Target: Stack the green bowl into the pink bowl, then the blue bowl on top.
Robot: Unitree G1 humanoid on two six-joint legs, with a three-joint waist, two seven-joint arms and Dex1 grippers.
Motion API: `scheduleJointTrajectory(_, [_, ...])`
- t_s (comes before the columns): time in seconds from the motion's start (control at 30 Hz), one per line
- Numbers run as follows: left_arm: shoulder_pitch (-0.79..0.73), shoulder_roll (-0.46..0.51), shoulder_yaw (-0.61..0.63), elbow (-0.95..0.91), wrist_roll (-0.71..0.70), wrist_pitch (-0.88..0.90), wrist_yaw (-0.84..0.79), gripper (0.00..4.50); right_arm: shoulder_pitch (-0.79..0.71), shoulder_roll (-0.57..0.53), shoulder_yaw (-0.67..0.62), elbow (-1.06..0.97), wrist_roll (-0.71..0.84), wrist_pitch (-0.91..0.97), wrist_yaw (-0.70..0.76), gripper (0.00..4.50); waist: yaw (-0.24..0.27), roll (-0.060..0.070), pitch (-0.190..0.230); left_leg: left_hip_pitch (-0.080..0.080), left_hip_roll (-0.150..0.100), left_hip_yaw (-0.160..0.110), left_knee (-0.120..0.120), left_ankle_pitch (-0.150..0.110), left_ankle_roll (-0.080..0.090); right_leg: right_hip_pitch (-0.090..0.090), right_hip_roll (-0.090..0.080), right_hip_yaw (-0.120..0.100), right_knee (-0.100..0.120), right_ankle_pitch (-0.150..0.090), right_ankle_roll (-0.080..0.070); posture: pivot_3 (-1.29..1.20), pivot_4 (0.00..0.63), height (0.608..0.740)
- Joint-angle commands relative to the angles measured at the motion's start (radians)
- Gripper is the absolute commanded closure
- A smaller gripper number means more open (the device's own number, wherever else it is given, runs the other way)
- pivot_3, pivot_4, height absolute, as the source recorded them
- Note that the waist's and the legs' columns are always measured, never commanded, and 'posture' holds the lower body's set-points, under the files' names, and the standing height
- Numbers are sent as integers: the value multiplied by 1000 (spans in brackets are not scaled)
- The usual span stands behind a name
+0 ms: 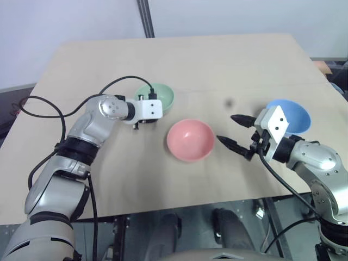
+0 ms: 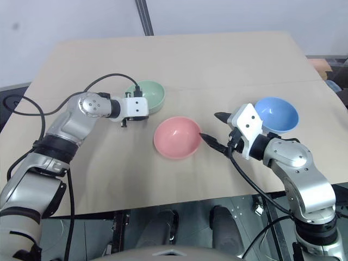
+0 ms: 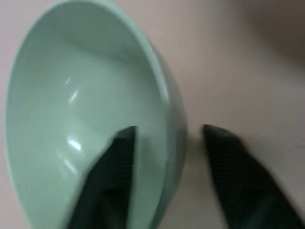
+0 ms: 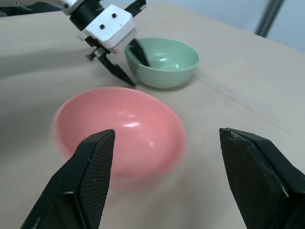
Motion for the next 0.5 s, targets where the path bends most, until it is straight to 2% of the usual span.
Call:
scheduleJointTrajectory(0.03, [-34,-3,22,6,1,-35,-25,4363,18,-18,-40,-60,33,-21,-22,854,-1,0,0,0,0,0,0,0,0,0,0,0,0,0,0,0,150,740])
scheduleJointTrajectory(0.07, [-34,-5,27,2,-5,-39,-34,4476,23,-24,-44,-63,38,-25,-25,854,-1,0,0,0,0,0,0,0,0,0,0,0,0,0,0,0,150,740])
scheduleJointTrajectory(0.3, [-4,15,99,-106,-102,-52,-115,4476,47,-60,-75,-58,72,-64,-29,854,-2,0,0,0,0,-1,1,0,0,0,0,0,1,0,0,0,150,740])
scheduleJointTrajectory(0.5, [51,74,201,-357,-324,-41,-289,4476,123,-80,-150,-68,110,-156,-1,854,-1,0,0,1,0,0,1,0,0,1,0,0,1,0,0,0,150,740])
